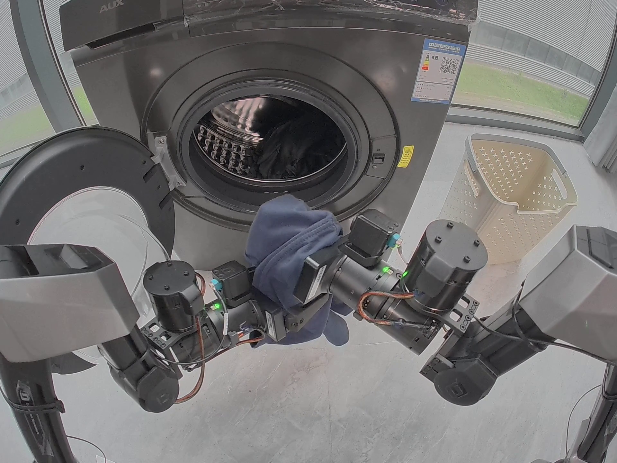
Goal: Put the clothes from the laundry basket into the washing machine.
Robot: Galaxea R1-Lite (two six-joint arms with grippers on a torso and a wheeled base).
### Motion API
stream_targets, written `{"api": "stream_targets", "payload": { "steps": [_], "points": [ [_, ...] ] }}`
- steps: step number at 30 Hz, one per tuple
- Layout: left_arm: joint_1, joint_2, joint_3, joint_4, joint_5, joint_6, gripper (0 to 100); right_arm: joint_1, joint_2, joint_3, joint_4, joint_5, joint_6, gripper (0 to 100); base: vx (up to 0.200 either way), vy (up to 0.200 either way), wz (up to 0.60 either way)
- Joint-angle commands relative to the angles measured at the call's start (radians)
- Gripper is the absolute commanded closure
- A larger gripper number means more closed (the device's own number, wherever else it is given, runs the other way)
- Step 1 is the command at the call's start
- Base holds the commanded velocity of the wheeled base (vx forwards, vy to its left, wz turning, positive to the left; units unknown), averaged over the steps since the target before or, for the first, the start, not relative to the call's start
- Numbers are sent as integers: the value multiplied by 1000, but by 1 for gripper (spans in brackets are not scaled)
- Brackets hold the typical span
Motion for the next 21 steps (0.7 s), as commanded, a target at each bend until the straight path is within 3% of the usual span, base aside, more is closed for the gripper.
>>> {"api": "stream_targets", "payload": {
  "steps": [1, 7, 8, 15, 21],
  "points": [
    [11, 91, -65, 0, 15, -2, 0, 11, -17, 5, 0, 0, 1, 100, 0, 0, 0],
    [24, 137, -111, 0, 69, -1, 0, 14, -32, 16, 0, 0, 3, 100, 0, 0, 0],
    [25, 140, -120, 0, 75, -1, 100, 14, -34, 20, 0, 0, 3, 100, 0, 0, 0],
    [48, 149, -194, -3, 159, -21, 100, -10, -52, 52, -2, -10, 9, 100, 0, 0, 0],
    [64, 25, -135, 0, 168, -56, 100, -142, -83, 91, 49, -24, 1, 100, 0, 0, 0]
  ]
}}
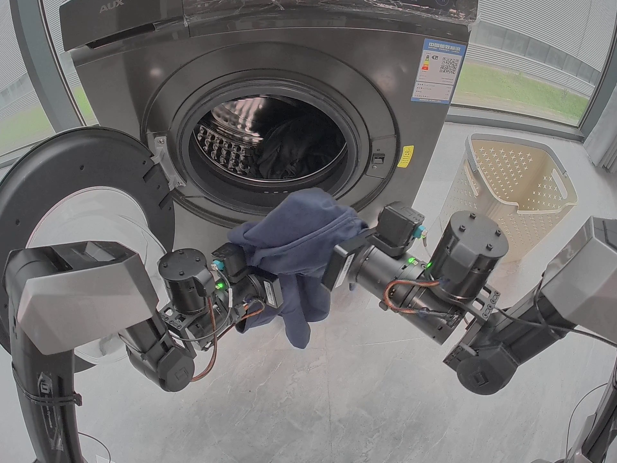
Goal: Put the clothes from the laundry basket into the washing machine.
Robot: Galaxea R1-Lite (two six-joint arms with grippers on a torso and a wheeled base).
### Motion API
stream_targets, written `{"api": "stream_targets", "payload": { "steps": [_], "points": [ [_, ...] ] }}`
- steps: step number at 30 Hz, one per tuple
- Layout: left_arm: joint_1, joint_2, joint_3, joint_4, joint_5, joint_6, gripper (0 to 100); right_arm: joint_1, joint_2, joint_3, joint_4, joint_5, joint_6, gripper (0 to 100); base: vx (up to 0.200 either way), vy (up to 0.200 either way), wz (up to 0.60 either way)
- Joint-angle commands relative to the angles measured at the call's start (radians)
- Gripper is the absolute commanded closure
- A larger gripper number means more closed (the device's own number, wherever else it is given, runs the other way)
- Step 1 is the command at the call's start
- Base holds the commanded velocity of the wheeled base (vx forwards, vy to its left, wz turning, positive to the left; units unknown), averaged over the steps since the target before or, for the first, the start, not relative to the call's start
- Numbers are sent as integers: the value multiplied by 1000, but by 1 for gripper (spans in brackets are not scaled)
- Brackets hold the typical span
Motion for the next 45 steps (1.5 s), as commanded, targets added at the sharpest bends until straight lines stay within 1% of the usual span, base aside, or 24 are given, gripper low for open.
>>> {"api": "stream_targets", "payload": {
  "steps": [1, 2, 5, 6, 11, 17, 19, 20, 25, 26, 27, 28, 29, 30, 31, 33, 35, 36, 37, 40, 41, 43, 45],
  "points": [
    [5, -125, 67, -1, 3, -21, 100, -99, -26, 32, 32, -6, -6, 100, 0, 0, 0],
    [1, -159, 89, -1, 3, -19, 100, -113, -22, 35, 32, -6, -8, 100, 0, 0, 0],
    [-15, -211, 126, -1, 4, -19, 100, -116, -16, 37, 32, -6, -9, 100, 0, 0, 0],
    [-35, -272, 166, 1, 7, -19, 100, -116, 9, 35, 32, -6, -9, 100, 0, 0, 0],
    [-82, -392, 241, 1, 50, -21, 100, -87, 61, 35, 18, -5, -11, 100, 0, 0, 0],
    [-90, -410, 253, -1, 72, -26, 100, -34, 79, 31, 10, -2, -11, 100, 0, 0, 0],
    [-90, -409, 251, -1, 73, -26, 100, -29, 79, 34, -1, 1, -12, 100, 0, 0, 0],
    [-90, -410, 250, -1, 73, -26, 100, -24, 78, 35, -8, 3, -11, 0, 0, 0, 0],
    [-85, -415, 247, -1, 73, -29, 100, -6, 66, 60, -17, 6, -8, 0, 0, 0, 0],
    [-79, -441, 259, -1, 75, -46, 100, 22, 18, 187, -19, 23, -15, 0, 0, 0, 0],
    [-79, -452, 267, -1, 75, -50, 100, 31, 4, 221, -21, 31, -15, 0, 0, 0, 0],
    [-78, -489, 299, -1, 79, -65, 100, 52, -29, 302, -28, 58, -23, 0, 0, 0, 0],
    [-78, -493, 302, -1, 79, -69, 100, 54, -33, 310, -28, 61, -25, 0, 0, 0, 0],
    [-76, -538, 337, 1, 79, -87, 100, 65, -68, 394, -57, 89, -37, 0, 0, 0, 0],
    [-73, -567, 353, 2, 78, -104, 100, 66, -83, 454, -90, 106, -43, 0, 0, 0, 0],
    [-53, -588, 363, 1, 82, -108, 100, 65, -92, 532, -136, 127, -37, 0, 0, 0, 0],
    [-41, -598, 370, 2, 81, -108, 100, 55, -95, 595, -145, 126, -26, 0, 0, 0, 0],
    [-41, -598, 370, 2, 81, -107, 100, 52, -97, 606, -145, 126, -26, 0, 0, 0, 0],
    [-39, -593, 382, 1, 76, -105, 100, 34, -123, 658, -145, 127, -19, 0, 0, 0, 0],
    [-38, -584, 394, 1, 72, -102, 100, -1, -163, 663, -145, 123, 3, 0, 0, 0, 0],
    [-38, -581, 394, 1, 72, -102, 100, -6, -171, 660, -145, 121, 3, 0, 0, 0, 0],
    [-38, -579, 397, 1, 70, -102, 100, -32, -195, 655, -145, 93, 5, 0, 0, 0, 0],
    [-39, -579, 403, 1, 68, -95, 100, -67, -214, 647, -142, 34, 21, 0, 0, 0, 0]
  ]
}}
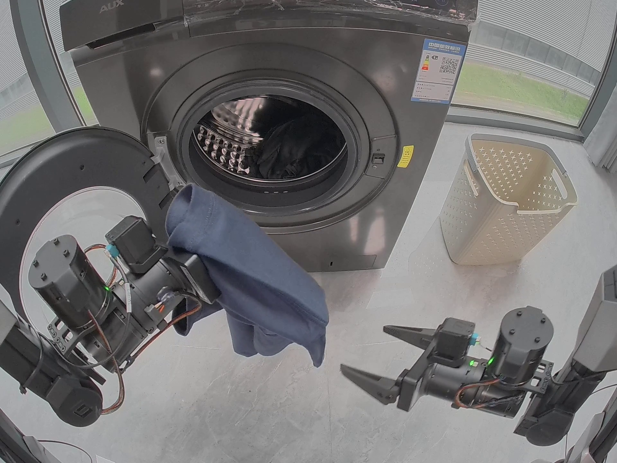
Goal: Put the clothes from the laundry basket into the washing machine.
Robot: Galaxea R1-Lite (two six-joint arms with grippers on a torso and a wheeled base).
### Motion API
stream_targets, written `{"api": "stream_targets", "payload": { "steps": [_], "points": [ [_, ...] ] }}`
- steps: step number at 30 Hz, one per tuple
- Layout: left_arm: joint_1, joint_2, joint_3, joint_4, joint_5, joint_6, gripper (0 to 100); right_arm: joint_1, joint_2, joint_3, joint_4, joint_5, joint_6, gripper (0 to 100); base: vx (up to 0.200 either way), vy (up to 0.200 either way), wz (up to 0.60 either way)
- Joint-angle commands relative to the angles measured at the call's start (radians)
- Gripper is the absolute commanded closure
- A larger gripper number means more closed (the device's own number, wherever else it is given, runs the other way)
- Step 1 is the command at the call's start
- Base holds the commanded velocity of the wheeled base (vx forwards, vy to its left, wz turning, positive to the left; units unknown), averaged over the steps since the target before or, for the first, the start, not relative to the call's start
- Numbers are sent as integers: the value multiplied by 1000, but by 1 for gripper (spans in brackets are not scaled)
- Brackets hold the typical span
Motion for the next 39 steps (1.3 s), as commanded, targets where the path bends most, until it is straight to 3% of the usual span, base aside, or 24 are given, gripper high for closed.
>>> {"api": "stream_targets", "payload": {
  "steps": [1, 2, 8, 9, 10, 12, 16, 25, 31, 39],
  "points": [
    [10, -34, 38, -1, -7, 3, 100, -78, -104, 19, -10, -63, 29, 0, 0, 0, 0],
    [10, -32, 55, -1, -18, 13, 100, -102, -104, 10, -9, -83, 40, 0, 0, 0, 0],
    [11, 7, 81, -1, -30, 59, 100, -185, -100, 14, -9, -90, 43, 0, 0, 0, 0],
    [20, 17, 89, -1, -29, 93, 100, -220, -97, 14, -9, -88, 42, 0, 0, 0, 0],
    [33, 17, 92, -1, -30, 109, 100, -234, -95, 13, -9, -88, 42, 0, 0, 0, 0],
    [51, 15, 98, -1, -35, 121, 100, -246, -92, 10, -9, -88, 42, 0, 0, 0, 0],
    [56, 17, 104, -1, -41, 116, 100, -262, -63, -12, -9, -85, 40, 0, 0, 0, 0],
    [51, 44, 121, -4, -62, 125, 100, -233, -55, -13, -10, -88, 45, 0, 200, 0, 0],
    [48, 52, 132, -4, -64, 127, 100, -231, -54, -12, -10, -86, 46, 0, 0, 0, 0],
    [43, 64, 135, -5, -62, 132, 100, -231, -54, -7, -10, -88, 46, 0, 0, 150, 0]
  ]
}}
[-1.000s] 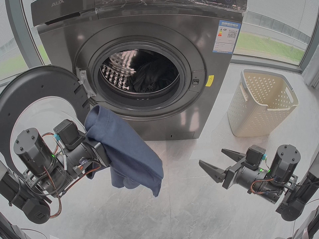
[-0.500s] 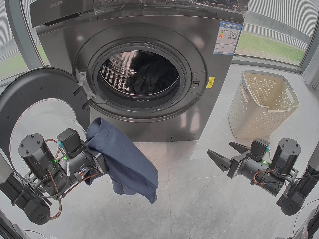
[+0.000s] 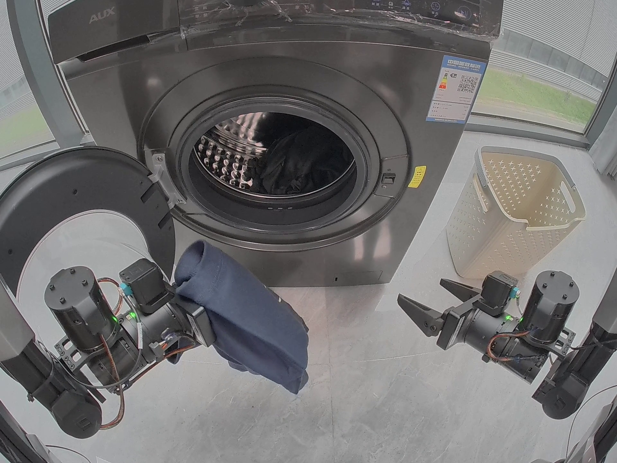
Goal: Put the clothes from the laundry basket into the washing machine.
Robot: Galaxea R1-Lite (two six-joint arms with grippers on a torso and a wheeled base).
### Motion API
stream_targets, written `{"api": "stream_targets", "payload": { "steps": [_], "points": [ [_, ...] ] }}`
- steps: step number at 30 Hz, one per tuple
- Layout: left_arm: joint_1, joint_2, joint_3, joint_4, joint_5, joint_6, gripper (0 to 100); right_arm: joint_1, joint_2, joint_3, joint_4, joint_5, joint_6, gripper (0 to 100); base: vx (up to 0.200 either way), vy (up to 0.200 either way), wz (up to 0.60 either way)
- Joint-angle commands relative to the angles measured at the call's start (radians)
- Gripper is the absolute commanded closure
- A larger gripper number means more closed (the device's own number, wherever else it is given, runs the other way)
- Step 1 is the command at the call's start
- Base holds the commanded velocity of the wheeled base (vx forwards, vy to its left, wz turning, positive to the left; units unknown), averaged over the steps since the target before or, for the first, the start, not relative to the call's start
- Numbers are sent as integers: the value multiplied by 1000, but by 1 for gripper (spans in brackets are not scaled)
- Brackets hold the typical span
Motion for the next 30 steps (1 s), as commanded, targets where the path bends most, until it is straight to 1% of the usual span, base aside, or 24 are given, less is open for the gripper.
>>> {"api": "stream_targets", "payload": {
  "steps": [1, 7, 10, 13, 25, 30],
  "points": [
    [1, 7, 1, 0, 0, 4, 100, 0, 4, 3, 0, 0, 0, 0, 0, 0, 0],
    [-8, 10, 6, 0, 0, 19, 100, 3, 7, 3, 0, 0, 0, 0, 0, 0, 0],
    [-22, 10, 11, 1, 0, 32, 100, 11, 16, 4, 0, 0, 0, 0, 0, 0, 0],
    [-27, 12, 15, 1, 0, 41, 100, 14, 16, 4, 0, 0, 0, 0, 200, 0, 0],
    [-53, 30, 23, 0, 2, 42, 100, 25, 14, 7, 0, 0, 0, 0, 200, 0, 0],
    [-65, 31, 24, 0, 5, 42, 100, 25, 16, 4, -2, 0, 0, 0, 0, 0, 0]
  ]
}}
